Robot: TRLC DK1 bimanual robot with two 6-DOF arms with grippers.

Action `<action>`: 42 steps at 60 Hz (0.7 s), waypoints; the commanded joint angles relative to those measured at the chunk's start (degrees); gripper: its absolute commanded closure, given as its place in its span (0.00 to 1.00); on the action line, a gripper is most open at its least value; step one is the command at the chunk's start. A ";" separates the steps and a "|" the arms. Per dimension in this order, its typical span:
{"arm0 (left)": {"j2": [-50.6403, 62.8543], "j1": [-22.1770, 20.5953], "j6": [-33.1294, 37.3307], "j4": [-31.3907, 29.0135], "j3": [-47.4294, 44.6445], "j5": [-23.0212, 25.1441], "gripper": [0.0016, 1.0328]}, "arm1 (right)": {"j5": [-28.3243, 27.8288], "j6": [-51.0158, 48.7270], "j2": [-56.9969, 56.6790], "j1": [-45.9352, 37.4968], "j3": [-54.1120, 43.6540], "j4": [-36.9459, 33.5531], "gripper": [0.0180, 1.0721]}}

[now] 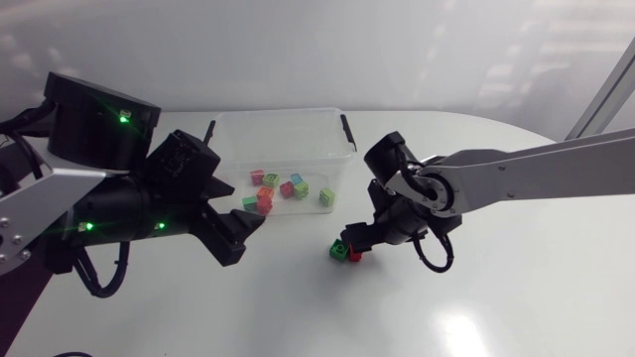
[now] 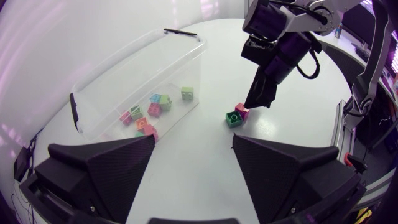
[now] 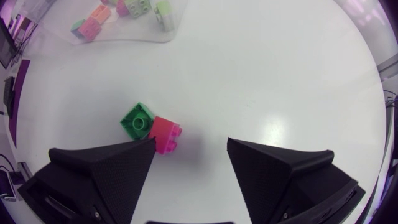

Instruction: Place the duplo bricks in the container

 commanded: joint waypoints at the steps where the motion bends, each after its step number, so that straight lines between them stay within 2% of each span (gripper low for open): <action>1: -0.98 -0.26 0.60 -0.49 -2.04 0.52 0.16 | 0.09 -0.69 1.78 0.52 0.21 0.96 0.22; 5: -1.07 -0.35 0.69 -0.49 -2.12 0.52 0.18 | 0.09 -0.52 1.95 1.05 0.21 1.05 0.22; 32: -1.07 -0.35 0.78 -0.49 -2.21 0.52 0.18 | 0.17 0.01 4.50 3.34 1.09 1.58 0.22; 36: -1.07 -0.43 0.78 -0.49 -2.21 0.52 0.18 | 0.44 0.01 5.20 2.55 1.26 1.67 0.27; 42: -1.07 -0.52 0.78 -0.49 -2.12 0.52 0.18 | 0.97 -0.34 5.73 0.61 1.62 1.67 0.27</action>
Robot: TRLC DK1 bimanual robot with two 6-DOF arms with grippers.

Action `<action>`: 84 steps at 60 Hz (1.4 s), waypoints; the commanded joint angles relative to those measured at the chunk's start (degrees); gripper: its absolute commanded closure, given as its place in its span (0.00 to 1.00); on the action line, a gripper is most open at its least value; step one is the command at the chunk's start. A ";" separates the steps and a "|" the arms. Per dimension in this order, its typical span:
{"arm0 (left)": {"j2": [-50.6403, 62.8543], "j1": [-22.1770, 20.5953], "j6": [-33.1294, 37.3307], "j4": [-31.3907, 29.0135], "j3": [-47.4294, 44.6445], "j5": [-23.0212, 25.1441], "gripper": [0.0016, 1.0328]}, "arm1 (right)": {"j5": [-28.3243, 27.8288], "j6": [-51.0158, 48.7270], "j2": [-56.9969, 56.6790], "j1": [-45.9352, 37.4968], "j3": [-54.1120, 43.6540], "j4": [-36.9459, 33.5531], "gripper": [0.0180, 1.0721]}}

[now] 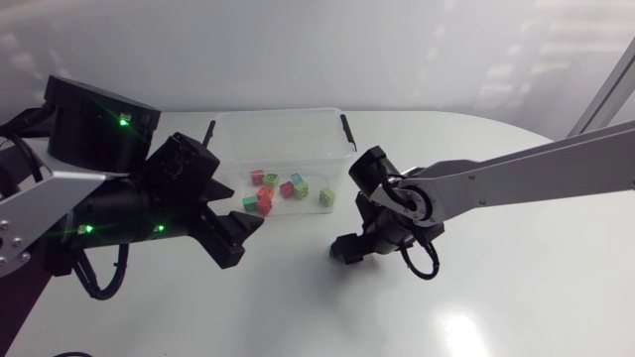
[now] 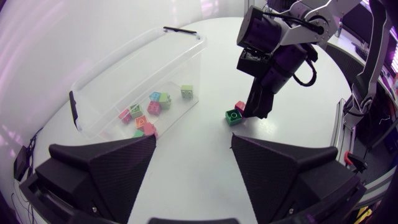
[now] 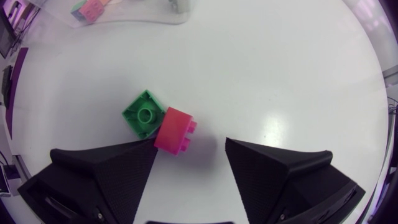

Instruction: Place the duplo bricks in the container

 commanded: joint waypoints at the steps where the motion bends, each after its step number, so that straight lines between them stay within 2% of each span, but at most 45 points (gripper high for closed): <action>1: -0.87 -0.50 0.78 -0.30 -1.69 0.52 0.18 | 1.16 -0.45 1.25 -1.99 1.11 0.49 0.27; 26: -0.70 -1.12 0.86 -0.39 -1.69 0.35 0.18 | 0.20 -3.09 5.73 -2.52 6.74 1.19 0.28; 28: -0.70 -1.03 0.86 -0.56 -1.60 0.35 0.18 | 0.11 -3.44 6.35 -2.52 7.18 1.19 0.33; 32: -0.87 -0.76 1.13 -1.00 -1.42 0.35 0.18 | -0.42 -3.62 7.05 -2.43 7.35 1.37 0.53; 40: -0.96 -0.41 1.57 -1.18 -1.42 0.35 0.18 | -0.68 -3.88 7.14 -1.81 6.04 1.37 0.70; 44: -0.87 -0.50 1.57 -1.09 -1.42 0.35 0.18 | -0.59 -4.06 6.61 -1.64 4.89 1.54 0.84; 51: -0.70 -0.85 1.57 -1.09 -1.07 0.35 0.18 | -0.51 -4.58 4.33 -1.90 3.66 0.66 0.88; 65: -0.61 -1.38 1.48 -1.09 -1.34 0.35 0.18 | -0.51 -5.81 -4.55 -3.48 5.86 -4.43 0.88; 84: -0.79 -2.70 1.30 -1.09 -2.83 0.35 0.18 | -0.77 -4.41 -8.33 -3.75 22.73 -9.62 0.88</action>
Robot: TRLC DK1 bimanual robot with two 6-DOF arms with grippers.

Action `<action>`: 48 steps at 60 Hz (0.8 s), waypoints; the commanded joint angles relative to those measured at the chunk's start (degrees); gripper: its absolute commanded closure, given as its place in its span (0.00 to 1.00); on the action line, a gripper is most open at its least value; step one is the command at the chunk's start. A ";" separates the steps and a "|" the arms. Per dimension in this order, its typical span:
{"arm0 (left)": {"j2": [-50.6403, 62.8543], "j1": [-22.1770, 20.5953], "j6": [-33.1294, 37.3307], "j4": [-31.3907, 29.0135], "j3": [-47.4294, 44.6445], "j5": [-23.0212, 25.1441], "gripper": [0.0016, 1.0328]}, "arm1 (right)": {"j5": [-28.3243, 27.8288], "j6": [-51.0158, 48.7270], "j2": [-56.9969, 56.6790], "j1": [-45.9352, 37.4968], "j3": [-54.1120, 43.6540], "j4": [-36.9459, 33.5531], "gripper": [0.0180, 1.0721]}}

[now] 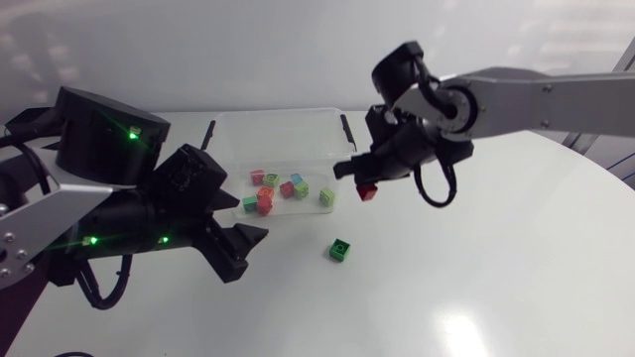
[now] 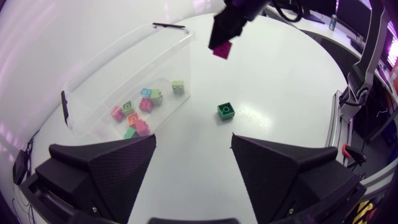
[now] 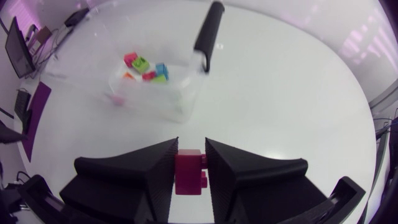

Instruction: Place the duplo bricks in the container

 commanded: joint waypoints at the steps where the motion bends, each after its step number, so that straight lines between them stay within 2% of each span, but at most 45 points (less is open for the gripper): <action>1: -0.68 -0.56 1.09 -0.45 -1.80 0.37 0.18 | -0.18 0.80 -0.88 -0.03 5.78 -1.05 0.88; 8: -0.77 -0.91 1.09 -0.45 -2.51 0.37 0.18 | -0.27 1.76 1.50 0.58 12.28 -1.40 0.88; 18: 0.55 -2.40 0.38 0.34 -3.03 0.28 0.18 | -1.06 2.82 10.46 1.29 20.98 -1.32 0.84; 21: 1.17 -2.84 0.12 0.86 -3.38 0.19 0.18 | -1.06 2.82 12.84 2.08 22.65 -1.23 0.74; 24: 1.61 -2.93 -0.14 1.21 -3.47 0.19 0.18 | -0.88 2.82 14.77 2.87 23.97 -1.49 0.57; 25: 1.78 -2.93 -0.23 1.39 -3.56 0.19 0.18 | -0.71 2.82 15.38 3.22 24.41 -1.58 0.48; 31: 2.22 -2.93 -0.58 2.01 -3.82 0.11 0.18 | 1.14 3.34 16.44 4.10 25.91 -1.93 0.16; 36: 2.57 -2.93 -0.67 2.45 -3.91 0.11 0.18 | 1.23 4.22 13.89 3.57 25.47 -2.19 0.09; 40: 3.63 -2.93 -1.02 3.24 -3.74 0.02 0.18 | 1.23 4.49 10.11 2.25 23.45 -1.67 0.07; 48: 10.31 -3.63 -3.84 6.14 -1.80 -0.24 0.19 | 1.23 4.40 -2.55 -2.32 11.84 2.29 0.07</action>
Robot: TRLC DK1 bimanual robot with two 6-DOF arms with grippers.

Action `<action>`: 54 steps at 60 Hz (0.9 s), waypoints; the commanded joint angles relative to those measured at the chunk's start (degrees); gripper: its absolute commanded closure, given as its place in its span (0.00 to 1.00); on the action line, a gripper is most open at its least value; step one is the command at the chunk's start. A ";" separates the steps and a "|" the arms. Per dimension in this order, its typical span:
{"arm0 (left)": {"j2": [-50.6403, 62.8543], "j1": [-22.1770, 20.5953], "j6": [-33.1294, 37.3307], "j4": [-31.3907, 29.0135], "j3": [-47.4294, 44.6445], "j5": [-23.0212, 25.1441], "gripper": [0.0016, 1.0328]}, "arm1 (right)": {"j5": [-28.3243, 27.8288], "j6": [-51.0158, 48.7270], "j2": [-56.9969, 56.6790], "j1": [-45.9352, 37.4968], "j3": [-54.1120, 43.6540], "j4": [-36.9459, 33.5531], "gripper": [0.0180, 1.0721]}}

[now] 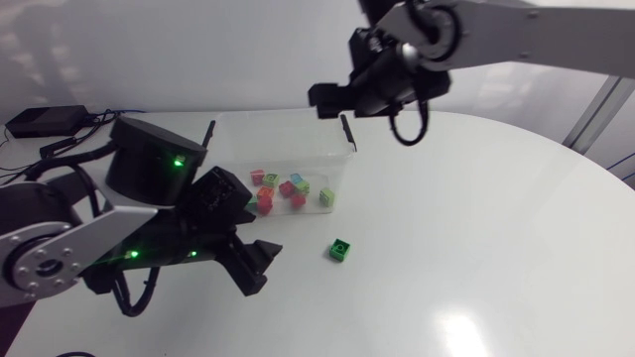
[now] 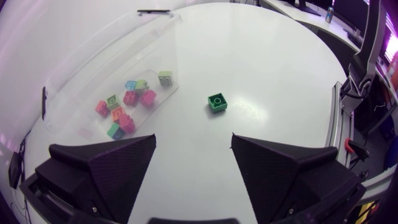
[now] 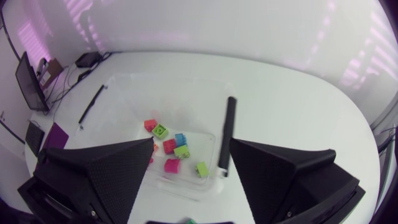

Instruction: Place the duplo bricks in the container

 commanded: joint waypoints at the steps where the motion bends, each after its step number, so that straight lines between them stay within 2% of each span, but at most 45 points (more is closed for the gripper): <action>1: 5.00 -0.83 -2.74 1.13 0.73 -0.11 0.19 | 0.77 1.58 -8.78 -3.15 -7.07 1.74 0.07; 9: 13.97 -2.15 -5.73 3.59 4.34 -0.55 0.19 | 0.33 -0.09 -19.59 -7.46 -19.90 6.40 0.07; 28: 30.05 -4.88 -10.57 4.12 16.64 -0.73 0.19 | -0.29 -6.24 -40.86 -17.74 -45.57 15.89 0.07; 39: 36.03 -6.37 -12.06 3.77 21.39 -2.75 0.19 | -0.38 -9.93 -47.28 -23.63 -54.88 20.38 0.07; 43: 37.70 -6.37 -12.85 3.59 22.88 -2.84 0.23 | -1.08 -10.81 -48.51 -25.74 -56.90 20.73 0.07; 54: 42.44 -6.37 -13.99 -0.54 28.42 -3.72 0.23 | -2.13 -11.60 -53.43 -29.26 -63.23 22.66 0.07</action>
